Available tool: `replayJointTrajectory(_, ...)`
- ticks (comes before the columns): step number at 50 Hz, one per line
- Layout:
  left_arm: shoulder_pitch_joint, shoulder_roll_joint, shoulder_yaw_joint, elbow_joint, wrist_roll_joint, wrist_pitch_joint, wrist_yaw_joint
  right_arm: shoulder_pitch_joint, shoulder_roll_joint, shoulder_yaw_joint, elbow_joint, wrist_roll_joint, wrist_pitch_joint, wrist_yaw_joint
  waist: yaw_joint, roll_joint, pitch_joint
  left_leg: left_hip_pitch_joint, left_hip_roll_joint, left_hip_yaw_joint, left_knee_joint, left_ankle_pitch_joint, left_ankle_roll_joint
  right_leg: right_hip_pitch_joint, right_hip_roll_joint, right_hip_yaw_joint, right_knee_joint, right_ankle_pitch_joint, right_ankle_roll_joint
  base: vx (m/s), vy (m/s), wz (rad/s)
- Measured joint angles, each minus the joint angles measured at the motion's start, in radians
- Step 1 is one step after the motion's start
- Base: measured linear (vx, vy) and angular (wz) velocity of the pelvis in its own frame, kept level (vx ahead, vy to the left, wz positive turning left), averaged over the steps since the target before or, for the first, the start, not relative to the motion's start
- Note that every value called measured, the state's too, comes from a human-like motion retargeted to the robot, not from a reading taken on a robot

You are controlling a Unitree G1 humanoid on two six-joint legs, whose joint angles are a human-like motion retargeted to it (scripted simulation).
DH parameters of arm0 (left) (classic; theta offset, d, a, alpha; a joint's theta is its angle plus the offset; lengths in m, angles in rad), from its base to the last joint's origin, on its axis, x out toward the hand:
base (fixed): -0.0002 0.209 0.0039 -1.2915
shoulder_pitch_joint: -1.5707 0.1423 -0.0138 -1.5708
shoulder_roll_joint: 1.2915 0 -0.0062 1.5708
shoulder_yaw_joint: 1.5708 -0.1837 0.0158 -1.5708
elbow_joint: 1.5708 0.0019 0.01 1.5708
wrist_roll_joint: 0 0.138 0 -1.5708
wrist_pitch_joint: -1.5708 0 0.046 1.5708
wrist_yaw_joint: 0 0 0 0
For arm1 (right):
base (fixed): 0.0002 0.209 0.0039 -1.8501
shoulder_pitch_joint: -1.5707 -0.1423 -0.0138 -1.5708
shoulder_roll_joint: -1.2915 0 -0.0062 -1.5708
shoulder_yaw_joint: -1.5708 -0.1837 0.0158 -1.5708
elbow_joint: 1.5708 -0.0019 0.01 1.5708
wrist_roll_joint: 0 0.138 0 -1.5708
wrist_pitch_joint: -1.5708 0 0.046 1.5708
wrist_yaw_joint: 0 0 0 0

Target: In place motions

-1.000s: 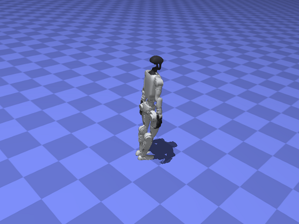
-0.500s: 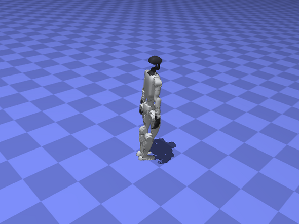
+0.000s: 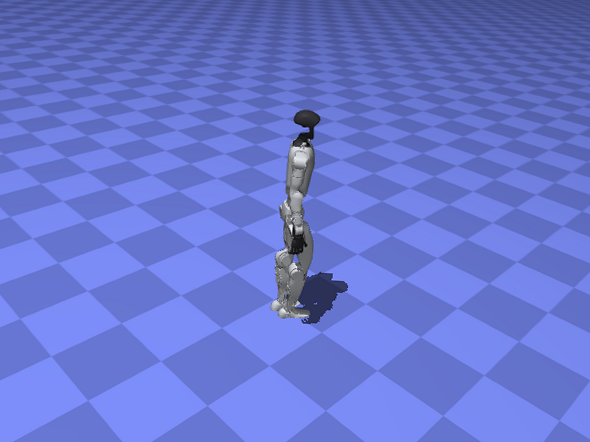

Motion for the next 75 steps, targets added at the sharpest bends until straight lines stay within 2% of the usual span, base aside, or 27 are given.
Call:
replayJointTrajectory(5, -0.052, 0.039, -0.025, -0.015, -0.001, 0.005, -0.001, 0.011, -0.011, -0.004, -0.014, 0.014, -0.008, -0.005, -0.019, 0.018, 0.021, 0.003, 0.036, 0.176, -0.018, -0.027, -0.006, -0.047, 0.038, 0.040, 0.021, -0.022, -0.032, -0.34, 0.20, -1.90)
replayJointTrajectory(8, -0.080, 0.066, -0.038, -0.025, -0.007, 0.009, -0.007, 0.014, -0.022, -0.021, -0.002, 0.026, -0.005, -0.012, -0.027, 0.036, 0.037, 0.010, 0.065, 0.286, -0.029, -0.043, -0.015, -0.059, 0.018, -0.062, 0.032, -0.069, -0.060, -0.37, 0.24, -2.04)
replayJointTrajectory(11, -0.094, 0.087, -0.043, -0.041, -0.003, 0.011, -0.006, 0.014, -0.035, -0.039, 0.021, 0.042, 0.004, -0.026, -0.009, 0.054, 0.044, 0.018, 0.094, 0.427, -0.039, -0.063, -0.029, -0.045, -0.044, -0.302, 0.054, -0.141, -0.079, -0.37, 0.30, -2.48)
replayJointTrajectory(16, -0.085, 0.100, -0.026, -0.061, -0.002, 0.010, 0.000, 0.022, -0.058, -0.073, 0.064, 0.079, 0.020, -0.053, 0.023, 0.103, 0.039, 0.032, 0.158, 0.658, -0.041, -0.102, -0.070, 0.051, -0.149, -0.837, 0.095, -0.242, -0.048, -0.32, 0.32, -2.51)
replayJointTrajectory(18, -0.076, 0.094, -0.004, -0.062, 0.000, 0.011, 0.002, 0.018, -0.066, -0.085, 0.091, 0.096, 0.028, -0.067, 0.036, 0.113, 0.033, 0.038, 0.171, 0.721, -0.039, -0.121, -0.083, 0.089, -0.167, -0.968, 0.111, -0.243, -0.049, -0.27, 0.30, -2.46)
replayJointTrajectory(19, -0.070, 0.090, 0.008, -0.060, 0.001, 0.012, 0.003, 0.016, -0.069, -0.089, 0.105, 0.105, 0.031, -0.074, 0.045, 0.113, 0.031, 0.042, 0.173, 0.746, -0.035, -0.131, -0.088, 0.100, -0.174, -0.982, 0.119, -0.228, -0.057, -0.18, 0.24, -2.48)
replayJointTrajectory(21, -0.057, 0.080, 0.029, -0.051, 0.004, 0.013, 0.005, 0.014, -0.072, -0.097, 0.131, 0.122, 0.036, -0.086, 0.059, 0.104, 0.027, 0.054, 0.169, 0.790, -0.029, -0.149, -0.098, 0.115, -0.188, -0.953, 0.132, -0.177, -0.060, -0.25, 0.23, -2.24)
replayJointTrajectory(22, -0.052, 0.075, 0.037, -0.044, 0.004, 0.014, 0.005, 0.013, -0.073, -0.101, 0.142, 0.129, 0.038, -0.089, 0.059, 0.095, 0.025, 0.060, 0.161, 0.808, -0.025, -0.157, -0.102, 0.122, -0.193, -0.935, 0.125, -0.147, -0.039, -0.28, 0.21, -1.78)
replayJointTrajectory(23, -0.046, 0.069, 0.042, -0.037, 0.003, 0.015, 0.007, 0.014, -0.072, -0.104, 0.149, 0.131, 0.040, -0.090, 0.052, 0.086, 0.023, 0.066, 0.150, 0.823, -0.022, -0.165, -0.106, 0.134, -0.195, -0.930, 0.097, -0.122, 0.010, -0.23, 0.17, -1.55)
replayJointTrajectory(24, -0.041, 0.064, 0.046, -0.027, 0.002, 0.016, 0.009, 0.017, -0.070, -0.106, 0.153, 0.131, 0.042, -0.089, 0.043, 0.082, 0.020, 0.072, 0.146, 0.840, -0.018, -0.171, -0.112, 0.130, -0.182, -0.913, 0.072, -0.117, 0.012, -0.20, 0.14, -1.39)
replayJointTrajectory(25, -0.036, 0.061, 0.050, -0.016, 0.001, 0.017, 0.011, 0.020, -0.067, -0.106, 0.157, 0.130, 0.044, -0.088, 0.035, 0.081, 0.016, 0.079, 0.146, 0.857, -0.016, -0.176, -0.118, 0.118, -0.162, -0.892, 0.048, -0.123, -0.010, -0.29, 0.15, -1.90)
replayJointTrajectory(27, -0.035, 0.047, 0.055, 0.003, 0.005, 0.020, 0.021, 0.022, -0.060, -0.106, 0.159, 0.129, 0.047, -0.083, 0.071, 0.074, 0.006, 0.090, 0.146, 0.937, -0.013, -0.177, -0.133, 0.098, -0.172, -0.818, 0.058, -0.109, -0.014, -0.33, 0.14, -1.82)
replayJointTrajectory(29, -0.034, 0.028, 0.038, 0.010, -0.004, 0.017, 0.032, 0.027, -0.052, -0.113, 0.154, 0.127, 0.047, -0.082, 0.034, 0.085, 0.019, 0.099, 0.164, 0.931, 0.001, -0.173, -0.135, 0.097, -0.144, -0.796, 0.026, -0.100, -0.037, -0.25, 0.12, -0.67)
replayJointTrajectory(33, -0.046, 0.014, 0.023, 0.002, -0.013, 0.015, 0.016, 0.026, -0.032, -0.094, 0.135, 0.100, 0.045, -0.076, -0.043, 0.105, 0.030, 0.115, 0.196, 0.959, 0.033, -0.175, -0.150, 0.095, -0.107, -0.733, -0.010, -0.101, -0.036, -0.27, 0.13, -0.56)
replayJointTrajectory(43, -0.032, -0.009, 0.024, -0.044, 0.007, 0.001, 0.015, 0.015, 0.004, -0.063, 0.109, 0.071, 0.053, -0.055, -0.060, 0.117, -0.034, 0.154, 0.221, 1.015, 0.076, -0.124, -0.189, 0.038, -0.083, -0.577, -0.003, -0.109, -0.062, -0.16, 0.11, -1.00)
replayJointTrajectory(47, -0.019, 0.005, 0.041, -0.026, 0.005, 0.007, 0.024, -0.004, 0.017, -0.047, 0.067, 0.060, 0.046, -0.034, -0.094, 0.120, -0.047, 0.181, 0.237, 1.000, 0.098, -0.078, -0.202, 0.024, -0.067, -0.507, -0.002, -0.108, -0.072, -0.21, 0.09, -0.95)
replayJointTrajectory(50, -0.001, 0.015, 0.059, -0.014, 0.014, 0.013, 0.033, -0.011, 0.024, -0.037, 0.036, 0.054, 0.039, -0.019, -0.115, 0.097, -0.062, 0.213, 0.238, 0.988, 0.130, -0.035, -0.183, 0.030, -0.066, -0.449, -0.014, -0.108, -0.070, -0.13, 0.06, -0.89)
replayJointTrajectory(53, 0.016, 0.022, 0.069, -0.016, 0.011, 0.015, 0.039, -0.020, 0.027, -0.030, 0.024, 0.057, 0.033, -0.015, -0.112, 0.029, -0.076, 0.239, 0.241, 0.894, 0.240, 0.009, -0.103, 0.054, -0.112, -0.396, -0.018, -0.106, -0.053, -0.13, 0.06, -1.07)
replayJointTrajectory(57, 0.042, 0.017, 0.081, -0.037, -0.001, 0.015, 0.037, -0.040, 0.019, -0.027, 0.040, 0.051, 0.035, -0.010, -0.051, -0.066, -0.085, 0.167, 0.283, 0.614, 0.550, -0.023, 0.054, 0.077, -0.173, -0.275, 0.001, -0.104, -0.040, -0.08, 0.07, -1.70)
replayJointTrajectory(59, 0.045, 0.005, 0.085, -0.043, -0.016, 0.014, 0.036, -0.055, 0.011, -0.029, 0.051, 0.046, 0.040, -0.015, -0.011, -0.073, -0.068, 0.075, 0.288, 0.422, 0.708, -0.062, 0.045, 0.086, -0.161, -0.218, 0.000, -0.090, -0.039, -0.09, 0.10, -2.00)
replayJointTrajectory(61, 0.038, -0.012, 0.089, -0.046, -0.033, 0.013, 0.036, -0.072, 0.001, -0.029, 0.059, 0.053, 0.044, -0.025, 0.021, -0.074, -0.040, -0.005, 0.233, 0.244, 0.810, -0.083, 0.031, 0.101, -0.147, -0.167, -0.007, -0.071, -0.041, -0.20, 0.13, -1.81)
replayJointTrajectory(62, 0.034, -0.019, 0.091, -0.049, -0.041, 0.013, 0.036, -0.080, -0.004, -0.028, 0.063, 0.059, 0.046, -0.031, 0.027, -0.075, -0.026, -0.029, 0.206, 0.184, 0.844, -0.092, 0.030, 0.108, -0.145, -0.150, -0.010, -0.063, -0.040, -0.23, 0.14, -1.34)
replayJointTrajectory(65, 0.025, -0.036, 0.086, -0.067, -0.049, 0.010, 0.023, -0.100, -0.021, -0.030, 0.073, 0.073, 0.047, -0.039, -0.008, -0.066, -0.005, -0.093, 0.206, 0.071, 0.936, -0.137, 0.038, 0.122, -0.151, -0.154, -0.022, -0.045, -0.033, -0.16, 0.13, -0.61)
replayJointTrajectory(70, 0.028, -0.044, 0.062, -0.103, -0.029, 0.001, 0.018, -0.104, -0.037, -0.023, 0.090, 0.069, 0.048, -0.059, -0.011, -0.049, 0.015, -0.176, 0.171, -0.009, 0.963, -0.196, 0.030, 0.125, -0.135, -0.105, -0.037, -0.013, -0.026, -0.10, 0.08, -0.90)
replayJointTrajectory(75, 0.021, -0.039, 0.047, -0.097, -0.011, 0.005, 0.021, -0.085, -0.036, -0.036, 0.119, 0.068, 0.057, -0.075, 0.001, -0.043, 0.037, -0.187, 0.114, -0.050, 0.816, -0.246, -0.014, 0.132, -0.118, -0.041, -0.038, 0.011, -0.019, -0.04, 0.06, -0.94)
